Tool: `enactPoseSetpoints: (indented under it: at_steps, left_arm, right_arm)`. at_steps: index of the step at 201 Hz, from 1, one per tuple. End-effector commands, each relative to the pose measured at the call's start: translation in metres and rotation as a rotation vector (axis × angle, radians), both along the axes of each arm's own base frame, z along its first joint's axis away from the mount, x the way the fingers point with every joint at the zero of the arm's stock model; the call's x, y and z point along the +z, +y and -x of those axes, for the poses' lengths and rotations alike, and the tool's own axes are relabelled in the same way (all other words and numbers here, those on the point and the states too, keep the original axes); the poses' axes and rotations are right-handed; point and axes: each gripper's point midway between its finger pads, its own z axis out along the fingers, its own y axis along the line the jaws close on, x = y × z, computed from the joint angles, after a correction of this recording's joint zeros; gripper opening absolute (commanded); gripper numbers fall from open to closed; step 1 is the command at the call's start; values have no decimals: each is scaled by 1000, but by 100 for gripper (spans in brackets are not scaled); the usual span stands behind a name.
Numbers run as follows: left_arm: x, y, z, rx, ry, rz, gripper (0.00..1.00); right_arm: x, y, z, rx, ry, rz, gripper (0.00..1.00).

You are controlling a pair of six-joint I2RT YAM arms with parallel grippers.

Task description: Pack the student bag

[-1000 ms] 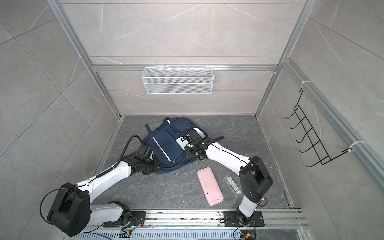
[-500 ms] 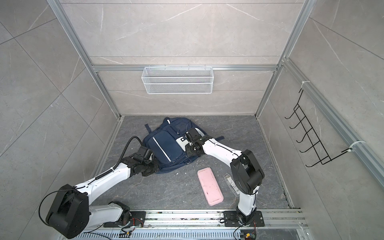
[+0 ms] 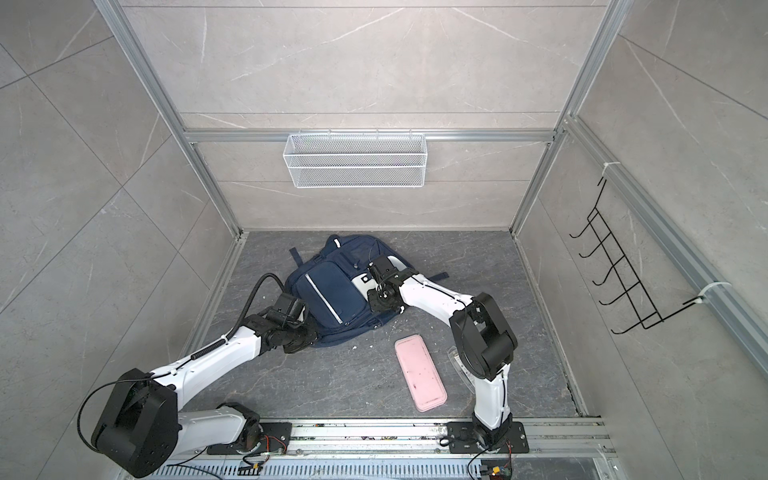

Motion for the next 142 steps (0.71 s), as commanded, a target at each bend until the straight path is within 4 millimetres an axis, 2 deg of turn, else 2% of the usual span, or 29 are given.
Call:
enactPoseSetpoints:
  at_steps: [1, 44, 83, 142]
  left_arm:
    - [-8, 6, 14, -18, 41, -32, 6]
    - [-10, 5, 14, -17, 47, -27, 6]
    - [-9, 4, 12, -17, 49, -27, 6]
    - [-9, 0, 7, -25, 51, -25, 6]
  right_arm:
    - [-4, 3, -6, 24, 4, -8, 51]
    - [-17, 3, 1, 37, 42, -14, 46]
    - [-14, 6, 8, 53, 67, -76, 31]
    - [-7, -3, 13, 41, 86, -129, 9]
